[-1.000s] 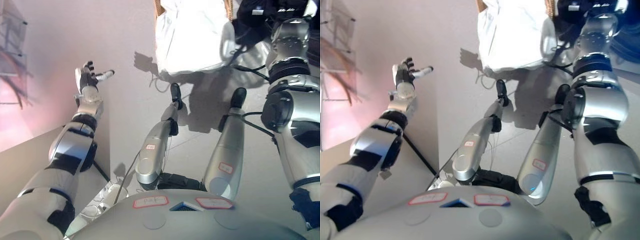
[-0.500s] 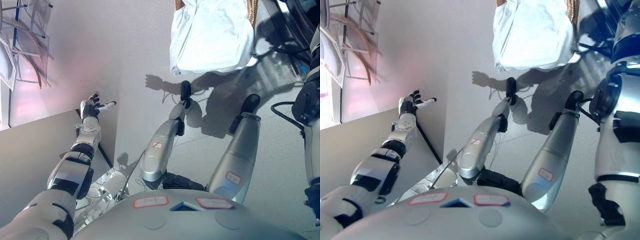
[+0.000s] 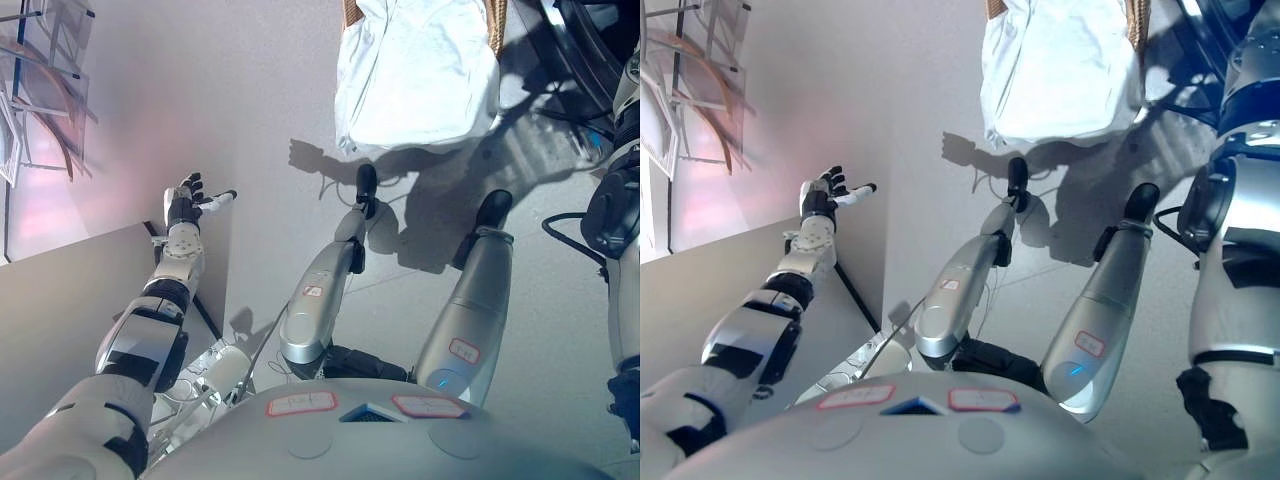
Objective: Put the clothes in the basket into the washing machine.
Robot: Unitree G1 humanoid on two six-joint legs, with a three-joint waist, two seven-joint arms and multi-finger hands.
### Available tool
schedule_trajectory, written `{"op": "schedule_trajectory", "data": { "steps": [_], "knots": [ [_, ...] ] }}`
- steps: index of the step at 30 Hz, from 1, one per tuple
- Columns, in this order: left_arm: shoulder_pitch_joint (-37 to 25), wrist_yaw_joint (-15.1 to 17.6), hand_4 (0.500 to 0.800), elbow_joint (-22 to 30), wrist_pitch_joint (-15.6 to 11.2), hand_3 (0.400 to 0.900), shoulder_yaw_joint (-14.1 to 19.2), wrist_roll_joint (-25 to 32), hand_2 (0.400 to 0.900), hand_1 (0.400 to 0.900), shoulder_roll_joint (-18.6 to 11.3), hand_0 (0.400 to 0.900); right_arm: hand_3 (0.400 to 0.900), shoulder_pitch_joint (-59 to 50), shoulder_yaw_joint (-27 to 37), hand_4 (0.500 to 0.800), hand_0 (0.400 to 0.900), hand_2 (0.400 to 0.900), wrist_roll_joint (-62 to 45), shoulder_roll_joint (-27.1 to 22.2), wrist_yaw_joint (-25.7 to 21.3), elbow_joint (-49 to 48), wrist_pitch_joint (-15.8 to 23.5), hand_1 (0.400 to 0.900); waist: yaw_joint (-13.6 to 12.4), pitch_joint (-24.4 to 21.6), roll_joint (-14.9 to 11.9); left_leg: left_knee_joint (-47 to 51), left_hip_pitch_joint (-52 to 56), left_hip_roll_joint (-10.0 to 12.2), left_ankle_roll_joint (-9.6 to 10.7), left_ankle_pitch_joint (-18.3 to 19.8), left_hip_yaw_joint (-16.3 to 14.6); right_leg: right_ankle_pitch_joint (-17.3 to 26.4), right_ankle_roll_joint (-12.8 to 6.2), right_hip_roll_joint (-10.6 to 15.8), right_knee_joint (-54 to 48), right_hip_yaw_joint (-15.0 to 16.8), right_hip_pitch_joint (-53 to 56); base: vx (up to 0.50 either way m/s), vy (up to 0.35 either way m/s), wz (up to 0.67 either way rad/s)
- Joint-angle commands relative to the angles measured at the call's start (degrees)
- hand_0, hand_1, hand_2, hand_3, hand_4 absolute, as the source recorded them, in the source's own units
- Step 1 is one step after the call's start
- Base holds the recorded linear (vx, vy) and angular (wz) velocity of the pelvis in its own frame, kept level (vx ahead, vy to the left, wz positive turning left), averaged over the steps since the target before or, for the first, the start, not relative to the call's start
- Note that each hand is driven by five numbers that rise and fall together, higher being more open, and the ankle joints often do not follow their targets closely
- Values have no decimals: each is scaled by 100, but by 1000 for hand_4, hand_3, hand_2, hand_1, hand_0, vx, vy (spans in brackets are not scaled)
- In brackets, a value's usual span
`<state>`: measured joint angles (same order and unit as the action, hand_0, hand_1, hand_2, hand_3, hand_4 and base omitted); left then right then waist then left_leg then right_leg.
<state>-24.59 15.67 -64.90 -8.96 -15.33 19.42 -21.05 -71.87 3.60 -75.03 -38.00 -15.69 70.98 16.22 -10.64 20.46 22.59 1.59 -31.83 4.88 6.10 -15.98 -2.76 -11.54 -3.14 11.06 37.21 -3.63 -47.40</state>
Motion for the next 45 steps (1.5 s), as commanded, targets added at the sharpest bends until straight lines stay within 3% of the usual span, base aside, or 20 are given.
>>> {"op": "schedule_trajectory", "data": {
  "steps": [1,12,21,26,32,33,34,40,45],
  "knots": [
    [577,307,800,-706,-7,900,45,-148,900,900,-381,900,900,-205,-847,800,900,900,538,-179,300,-634,300,900,-68,-1491,-411,341,521,17,506,161,264,319,-212,-242,-1547,69,1205,6,35,-12],
    [445,344,800,-781,44,900,61,-76,900,900,-164,900,900,524,-940,800,900,900,906,851,348,-343,-80,900,84,-1325,-485,341,493,27,417,225,120,442,-197,-287,-1542,268,1004,-13,39,-13],
    [56,427,800,-934,171,900,80,60,900,900,128,900,900,2758,-1467,800,900,900,1058,2962,705,-539,-469,900,415,-1055,-668,247,632,69,258,357,-14,669,-174,-303,-1707,282,1095,-67,43,-9],
    [-185,493,800,-898,228,900,63,115,900,900,204,900,900,3739,-1910,800,900,900,1238,3372,801,-373,-681,900,642,-736,-972,-394,358,81,161,583,6,726,-130,-269,-1506,255,988,-153,3,-2],
    [-332,525,800,-887,316,900,264,111,900,900,-58,900,900,4573,-2035,800,900,900,1537,3313,864,-244,-860,900,857,-495,-1445,-1104,-257,122,113,764,78,750,-52,-267,-1168,165,671,-129,-37,5],
    [-237,446,800,-828,298,900,283,35,900,900,0,900,900,4750,-2195,800,900,900,2319,3087,965,-87,-1065,900,862,-548,-1578,-1040,-206,150,114,743,112,788,-58,-283,-1245,114,760,-37,-45,7],
    [-233,447,800,-826,299,900,284,34,900,900,1,900,900,4752,-2196,800,900,900,2321,3087,965,-87,-1065,900,865,-547,-1576,-1038,-202,150,114,742,115,789,-58,-283,-1248,111,766,-14,-51,7],
    [548,239,800,-444,274,900,492,-236,900,900,110,900,900,5600,-2702,800,900,900,6312,1930,802,-82,-1425,900,976,-812,-1884,-752,561,160,50,812,112,1016,-160,-422,-1938,69,1737,83,-2,-14],
    [1232,-83,800,-551,385,900,519,-579,900,900,517,900,900,6234,-2714,800,900,900,8294,1439,720,149,-1765,900,1143,-1148,-2011,-428,1388,157,52,875,26,1229,-305,-406,-2634,72,2618,90,5,-13]
  ]
}}
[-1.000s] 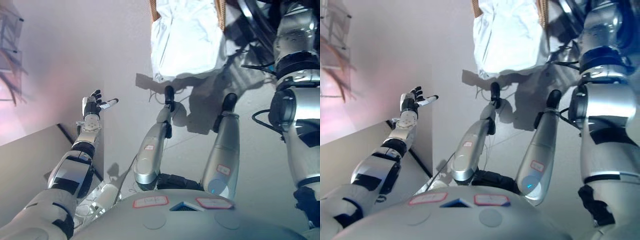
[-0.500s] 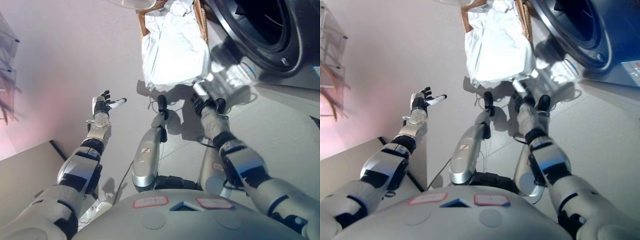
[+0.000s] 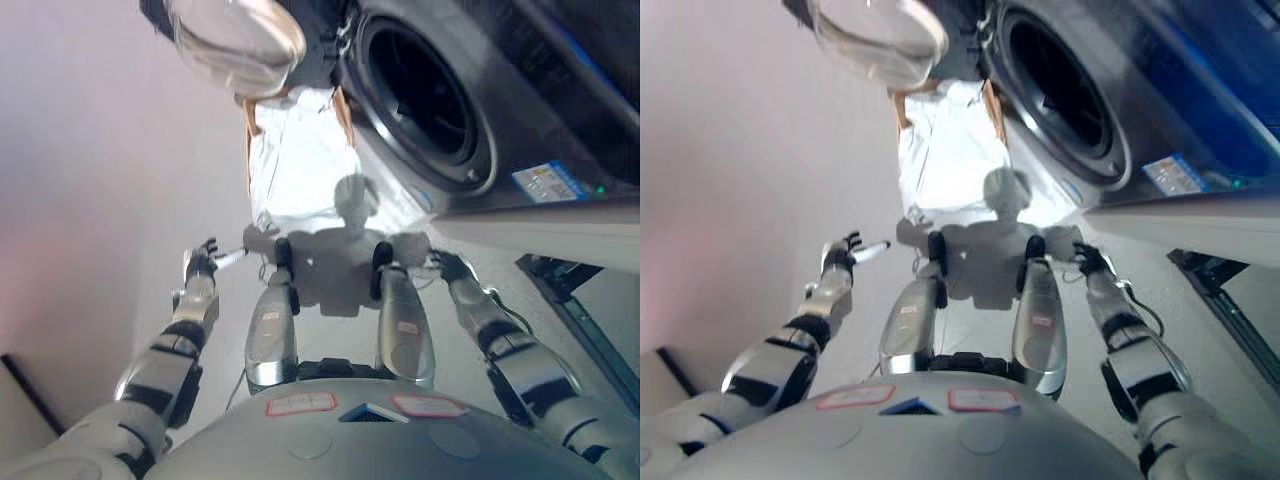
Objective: Put the clothes in the basket into the washing machine.
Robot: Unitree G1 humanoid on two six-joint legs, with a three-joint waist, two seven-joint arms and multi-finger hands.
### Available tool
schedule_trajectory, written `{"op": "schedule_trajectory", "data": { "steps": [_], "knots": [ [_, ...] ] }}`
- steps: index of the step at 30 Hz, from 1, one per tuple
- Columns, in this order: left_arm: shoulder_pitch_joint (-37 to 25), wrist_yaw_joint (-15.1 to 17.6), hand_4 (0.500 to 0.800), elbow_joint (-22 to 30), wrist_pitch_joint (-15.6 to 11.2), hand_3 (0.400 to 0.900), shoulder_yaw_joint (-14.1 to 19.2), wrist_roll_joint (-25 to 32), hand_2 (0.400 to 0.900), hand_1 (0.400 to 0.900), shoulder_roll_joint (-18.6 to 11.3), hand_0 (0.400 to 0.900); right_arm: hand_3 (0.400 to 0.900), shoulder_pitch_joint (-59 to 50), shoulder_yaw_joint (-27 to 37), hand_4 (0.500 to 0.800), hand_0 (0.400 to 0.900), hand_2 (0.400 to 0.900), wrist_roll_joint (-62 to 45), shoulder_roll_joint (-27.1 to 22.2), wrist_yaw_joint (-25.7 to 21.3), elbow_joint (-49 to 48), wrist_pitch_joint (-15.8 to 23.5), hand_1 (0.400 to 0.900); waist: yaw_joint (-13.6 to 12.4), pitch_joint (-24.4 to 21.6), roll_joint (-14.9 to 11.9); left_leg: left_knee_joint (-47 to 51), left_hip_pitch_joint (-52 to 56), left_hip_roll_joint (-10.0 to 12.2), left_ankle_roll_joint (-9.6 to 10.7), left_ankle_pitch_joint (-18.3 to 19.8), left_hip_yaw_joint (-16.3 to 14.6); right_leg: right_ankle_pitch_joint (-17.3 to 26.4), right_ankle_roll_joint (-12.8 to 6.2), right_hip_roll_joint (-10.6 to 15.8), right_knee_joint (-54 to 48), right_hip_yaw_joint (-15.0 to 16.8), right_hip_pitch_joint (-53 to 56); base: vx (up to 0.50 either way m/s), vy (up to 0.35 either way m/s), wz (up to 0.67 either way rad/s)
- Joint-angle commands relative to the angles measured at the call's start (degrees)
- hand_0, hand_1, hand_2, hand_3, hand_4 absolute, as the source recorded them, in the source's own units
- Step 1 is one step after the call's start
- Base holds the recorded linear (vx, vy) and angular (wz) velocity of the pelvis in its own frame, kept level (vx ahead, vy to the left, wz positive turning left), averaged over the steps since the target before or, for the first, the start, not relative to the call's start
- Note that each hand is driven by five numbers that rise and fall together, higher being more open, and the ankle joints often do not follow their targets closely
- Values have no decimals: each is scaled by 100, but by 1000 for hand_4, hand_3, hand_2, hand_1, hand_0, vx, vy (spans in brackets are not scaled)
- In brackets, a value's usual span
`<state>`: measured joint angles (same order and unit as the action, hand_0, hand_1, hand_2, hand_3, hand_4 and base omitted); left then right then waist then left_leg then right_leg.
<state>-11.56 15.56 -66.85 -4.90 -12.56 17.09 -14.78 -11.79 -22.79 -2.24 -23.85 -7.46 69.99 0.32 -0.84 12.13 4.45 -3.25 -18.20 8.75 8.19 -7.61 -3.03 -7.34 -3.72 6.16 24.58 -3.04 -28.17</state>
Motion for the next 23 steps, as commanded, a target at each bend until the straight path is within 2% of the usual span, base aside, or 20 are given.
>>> {"op": "schedule_trajectory", "data": {
  "steps": [1,6,10,12,17,23],
  "knots": [
    [46,-96,800,-368,12,900,223,-453,900,900,-77,900,900,299,-63,800,900,900,1207,2,-170,260,-165,900,178,-390,-210,106,163,-241,-160,51,35,852,-272,102,-1466,10,814,68,-19,-10],
    [393,-547,800,-823,229,900,53,-1027,900,900,202,900,900,569,290,800,900,900,1320,187,-12,824,-316,900,281,-723,-271,443,853,-219,-155,114,-144,1034,-383,156,-2048,66,1498,57,-39,-15],
    [587,-818,800,-937,332,900,-30,-1384,900,900,327,900,900,730,595,800,900,900,1073,330,137,930,-364,900,314,-1043,-279,770,1351,-228,-171,182,-356,1222,-500,211,-2467,188,1875,62,-25,-24],
    [601,-915,800,-943,334,900,-90,-1529,900,900,346,900,900,792,787,800,900,900,868,353,185,972,-360,900,349,-1123,-250,825,1572,-215,-172,242,-410,1146,-501,224,-2498,191,2066,62,-4,-8],
    [523,-989,800,-883,358,900,-330,-1889,900,900,309,900,900,912,950,800,900,900,809,350,306,1092,-414,900,401,-1258,-273,818,1887,-253,-228,363,-459,1036,-518,286,-2432,157,2423,60,-19,5],
    [511,-1034,800,-840,351,900,-341,-1981,900,900,327,900,900,969,1042,800,900,900,728,429,364,1198,-438,900,426,-1402,-275,823,2070,-287,-263,479,-556,1042,-579,352,-2514,162,2593,41,-5,-6]
  ]
}}
